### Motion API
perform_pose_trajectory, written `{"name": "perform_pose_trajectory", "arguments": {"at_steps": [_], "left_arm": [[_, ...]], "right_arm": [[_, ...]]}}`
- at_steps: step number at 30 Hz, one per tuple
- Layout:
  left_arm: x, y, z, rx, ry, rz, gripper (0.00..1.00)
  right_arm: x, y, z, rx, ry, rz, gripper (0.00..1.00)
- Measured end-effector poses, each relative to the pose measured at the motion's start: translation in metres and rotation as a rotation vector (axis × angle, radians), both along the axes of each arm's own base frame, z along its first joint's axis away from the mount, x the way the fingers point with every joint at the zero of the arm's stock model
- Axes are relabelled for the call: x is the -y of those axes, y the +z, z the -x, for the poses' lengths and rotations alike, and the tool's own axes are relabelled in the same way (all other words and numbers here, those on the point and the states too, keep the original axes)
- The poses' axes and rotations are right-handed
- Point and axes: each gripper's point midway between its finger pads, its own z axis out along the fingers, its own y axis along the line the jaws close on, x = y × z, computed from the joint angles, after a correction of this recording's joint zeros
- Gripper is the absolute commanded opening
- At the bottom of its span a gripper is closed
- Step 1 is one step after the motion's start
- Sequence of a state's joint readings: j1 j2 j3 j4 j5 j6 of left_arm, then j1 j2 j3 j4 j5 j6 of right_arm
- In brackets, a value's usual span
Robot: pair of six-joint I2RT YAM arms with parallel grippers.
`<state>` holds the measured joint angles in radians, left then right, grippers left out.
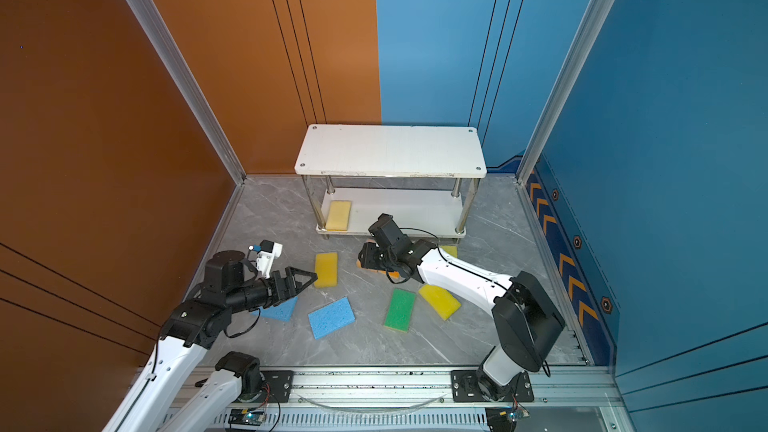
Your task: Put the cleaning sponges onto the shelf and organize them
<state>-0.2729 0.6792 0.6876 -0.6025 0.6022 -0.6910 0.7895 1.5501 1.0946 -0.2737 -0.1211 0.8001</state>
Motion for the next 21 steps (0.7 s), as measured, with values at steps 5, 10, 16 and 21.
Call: {"name": "perform_pose_trajectory", "arguments": {"at_steps": [5, 10, 16, 21], "left_arm": [[0.036, -0.025, 0.019, -0.049, -0.165, -0.094, 0.85], [0.066, -0.057, 0.023, -0.095, -0.262, -0.174, 0.84], [0.102, -0.094, 0.024, -0.136, -0.334, -0.237, 0.76], [0.129, -0.124, 0.025, -0.183, -0.393, -0.311, 0.69]], "right_arm": [[0.036, -0.014, 0.034, -0.035, -0.007, 0.05, 0.5], [0.065, -0.025, 0.063, -0.065, -0.01, 0.093, 0.51], [0.095, -0.032, 0.083, -0.072, -0.038, 0.113, 0.52], [0.12, -0.044, 0.089, -0.093, -0.091, 0.122, 0.53]]}}
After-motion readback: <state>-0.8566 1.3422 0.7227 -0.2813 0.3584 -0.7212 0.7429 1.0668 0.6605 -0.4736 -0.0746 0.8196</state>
